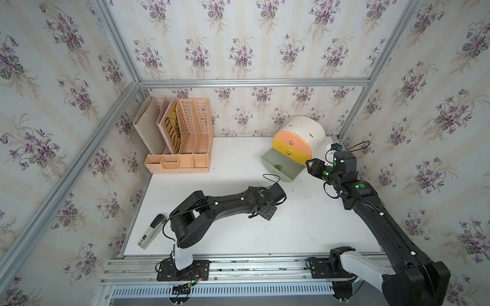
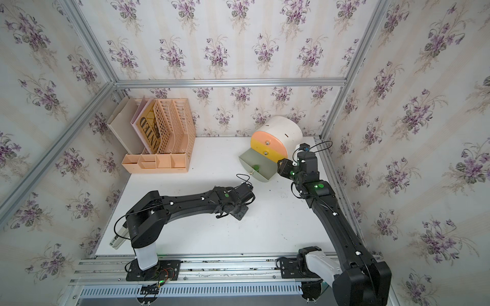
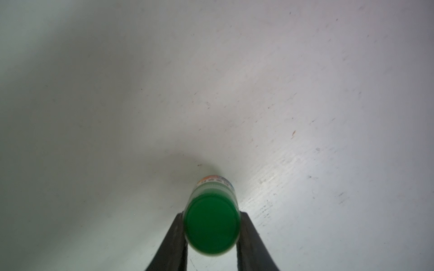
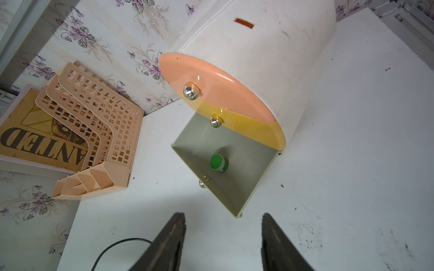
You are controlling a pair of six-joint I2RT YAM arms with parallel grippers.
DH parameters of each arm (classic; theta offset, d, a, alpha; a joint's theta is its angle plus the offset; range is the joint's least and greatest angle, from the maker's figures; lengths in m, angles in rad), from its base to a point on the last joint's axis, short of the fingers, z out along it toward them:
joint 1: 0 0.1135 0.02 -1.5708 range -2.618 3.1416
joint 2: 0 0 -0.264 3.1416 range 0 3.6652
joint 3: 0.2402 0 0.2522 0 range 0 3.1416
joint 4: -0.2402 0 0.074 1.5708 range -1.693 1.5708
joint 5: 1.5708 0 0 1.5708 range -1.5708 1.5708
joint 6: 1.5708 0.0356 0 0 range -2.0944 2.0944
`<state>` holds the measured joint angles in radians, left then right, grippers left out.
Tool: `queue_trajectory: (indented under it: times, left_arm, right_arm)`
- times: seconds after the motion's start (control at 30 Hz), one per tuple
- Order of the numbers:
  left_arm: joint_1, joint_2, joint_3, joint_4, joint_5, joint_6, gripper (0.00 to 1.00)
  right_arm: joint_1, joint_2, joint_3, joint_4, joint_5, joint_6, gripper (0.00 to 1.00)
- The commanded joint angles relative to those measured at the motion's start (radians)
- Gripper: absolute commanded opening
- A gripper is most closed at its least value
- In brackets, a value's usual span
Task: Put the paint cans in the drawer according to color
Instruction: Pick up the paint can at the center of the board, then place the paint can in the drawer.
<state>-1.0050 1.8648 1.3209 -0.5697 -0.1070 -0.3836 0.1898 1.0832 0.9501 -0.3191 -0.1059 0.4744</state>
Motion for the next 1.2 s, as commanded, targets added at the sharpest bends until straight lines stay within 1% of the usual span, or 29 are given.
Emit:
queue_trajectory:
  times: [0.0,0.23,0.43,0.53,0.73,1.17]
  left_arm:
    - [0.015,-0.02,0.059,-0.033,-0.039,0.047,0.23]
    - [0.089,0.013,0.264,-0.06,-0.042,0.108,0.23]
    - [0.145,0.135,0.489,-0.078,-0.027,0.14,0.23]
    - [0.161,0.197,0.578,-0.077,-0.011,0.143,0.24]
    - [0.17,0.287,0.665,-0.014,-0.026,0.171,0.25]
    - [0.21,0.463,0.814,0.062,-0.002,0.203,0.26]
  right_arm:
    - [-0.002,-0.01,0.0,-0.014,-0.004,-0.009,0.55]
    - [-0.013,-0.029,-0.011,-0.009,-0.004,-0.024,0.55]
    - [-0.027,-0.046,-0.028,0.004,-0.009,-0.031,0.54]
    - [-0.035,-0.05,-0.031,0.002,-0.01,-0.037,0.54]
    - [-0.039,-0.06,-0.037,0.014,-0.044,-0.037,0.54]
    - [-0.041,-0.071,-0.039,0.022,-0.058,-0.04,0.53]
